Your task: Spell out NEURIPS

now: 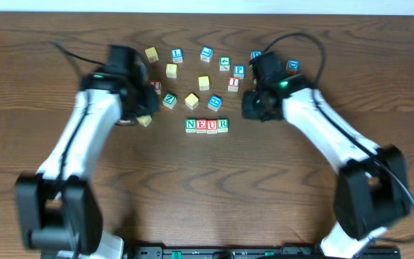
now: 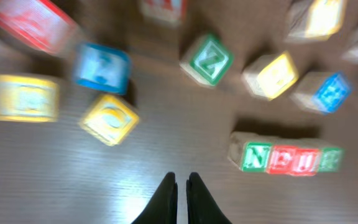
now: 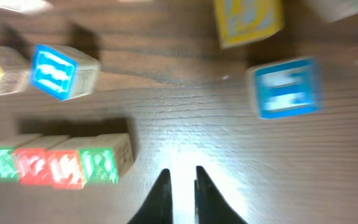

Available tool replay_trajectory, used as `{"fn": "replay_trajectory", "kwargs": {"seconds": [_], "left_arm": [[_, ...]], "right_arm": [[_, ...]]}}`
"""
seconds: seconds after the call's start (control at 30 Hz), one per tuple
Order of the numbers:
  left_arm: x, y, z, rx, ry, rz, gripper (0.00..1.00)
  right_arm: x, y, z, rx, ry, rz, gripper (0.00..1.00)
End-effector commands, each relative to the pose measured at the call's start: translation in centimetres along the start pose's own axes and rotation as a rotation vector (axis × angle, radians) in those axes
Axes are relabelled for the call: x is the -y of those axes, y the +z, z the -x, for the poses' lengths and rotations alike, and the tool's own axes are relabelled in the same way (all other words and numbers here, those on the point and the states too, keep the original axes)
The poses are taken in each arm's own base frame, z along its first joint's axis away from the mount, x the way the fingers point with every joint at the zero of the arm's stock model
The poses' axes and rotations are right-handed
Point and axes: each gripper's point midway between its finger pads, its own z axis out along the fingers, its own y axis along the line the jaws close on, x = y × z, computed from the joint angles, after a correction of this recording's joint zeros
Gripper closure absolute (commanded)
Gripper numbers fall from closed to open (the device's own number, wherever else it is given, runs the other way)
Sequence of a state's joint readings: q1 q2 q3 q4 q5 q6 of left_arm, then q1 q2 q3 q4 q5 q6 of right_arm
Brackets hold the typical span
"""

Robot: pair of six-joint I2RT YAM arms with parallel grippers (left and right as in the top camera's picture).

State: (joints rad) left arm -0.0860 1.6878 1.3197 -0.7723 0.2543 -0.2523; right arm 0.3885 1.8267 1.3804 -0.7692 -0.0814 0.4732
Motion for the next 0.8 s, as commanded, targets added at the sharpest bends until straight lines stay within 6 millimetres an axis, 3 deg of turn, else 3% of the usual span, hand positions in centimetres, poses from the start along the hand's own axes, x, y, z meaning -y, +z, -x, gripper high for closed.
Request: {"fn": "replay_trajectory", "kwargs": {"seconds": [0.0,0.17,0.23,0.37,0.5,0.77], "left_arm": [[-0.4,-6.9,3.2,0.174,0.018,-0.010,0.92],[-1.3,-14.2,4.2,0.360,0.005,-0.021,0.91],[-1.6,-16.6,4.1,0.425,0.000,-0.023,0.91],[-1.9,-19.5,3.7,0.505,-0.004,-0.026,0.91],[-1.8,-20.5,3.2,0.526,-0.001,-0.029,0.92],[-2.1,-19.3,2.8,0.474,-0.014,-0.018,0.91]], "right_arm": [[-0.6,-5.6,2.8,0.127,-0.070,0.047,0.84],[-1.0,-10.0,3.6,0.220,-0.082,0.081,0.66],[-1.2,-11.3,3.7,0.250,-0.085,0.094,0.65],[-1.3,-12.7,3.7,0.279,-0.087,0.108,0.62],[-1.6,-12.7,3.5,0.269,-0.091,0.125,0.60],[-1.8,-12.6,3.2,0.257,-0.094,0.128,0.54]]}}
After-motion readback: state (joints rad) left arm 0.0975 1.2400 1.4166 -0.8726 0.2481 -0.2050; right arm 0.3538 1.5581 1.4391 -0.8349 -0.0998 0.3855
